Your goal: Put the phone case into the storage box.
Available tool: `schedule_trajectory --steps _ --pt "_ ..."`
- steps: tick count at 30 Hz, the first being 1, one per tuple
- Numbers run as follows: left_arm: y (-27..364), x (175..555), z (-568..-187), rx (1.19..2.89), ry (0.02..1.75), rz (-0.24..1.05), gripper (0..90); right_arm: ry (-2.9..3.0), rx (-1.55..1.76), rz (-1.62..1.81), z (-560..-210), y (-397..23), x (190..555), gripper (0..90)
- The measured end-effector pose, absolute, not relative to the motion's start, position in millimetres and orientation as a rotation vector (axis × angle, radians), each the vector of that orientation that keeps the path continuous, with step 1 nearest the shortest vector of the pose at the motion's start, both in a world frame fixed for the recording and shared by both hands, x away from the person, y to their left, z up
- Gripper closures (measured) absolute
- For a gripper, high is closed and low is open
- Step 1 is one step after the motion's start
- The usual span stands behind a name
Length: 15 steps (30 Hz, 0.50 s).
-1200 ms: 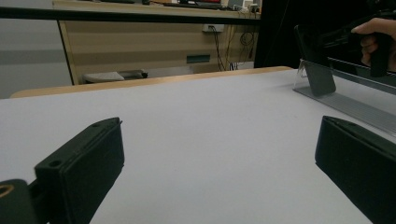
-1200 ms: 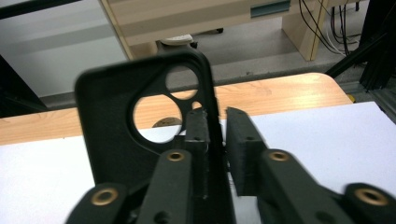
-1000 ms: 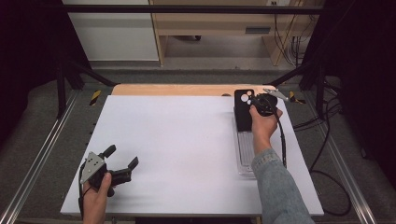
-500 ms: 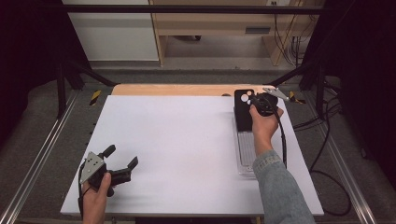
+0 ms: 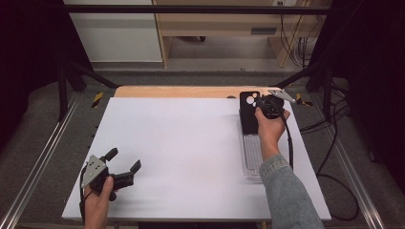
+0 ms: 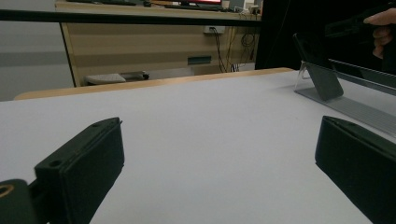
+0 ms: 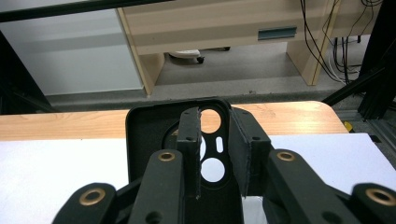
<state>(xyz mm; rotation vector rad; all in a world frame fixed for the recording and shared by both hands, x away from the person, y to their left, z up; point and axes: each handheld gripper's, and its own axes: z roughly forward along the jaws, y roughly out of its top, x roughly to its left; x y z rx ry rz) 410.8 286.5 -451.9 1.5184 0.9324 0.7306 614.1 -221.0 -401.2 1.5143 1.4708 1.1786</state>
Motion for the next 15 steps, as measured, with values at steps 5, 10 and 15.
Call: schedule_trajectory --steps 5,10,15 --pt "287.1 410.7 -451.7 1.519 0.932 0.732 1.3 1.479 1.510 1.180 -400.5 -219.4 613.3 74.3" --pt "287.1 410.8 -451.8 1.519 0.932 0.732 1.3 1.488 1.501 1.179 -400.4 -217.7 612.9 74.6" --pt "287.4 410.6 -451.7 1.517 0.933 0.732 1.3 1.490 1.496 1.183 -399.9 -216.5 612.3 73.9"
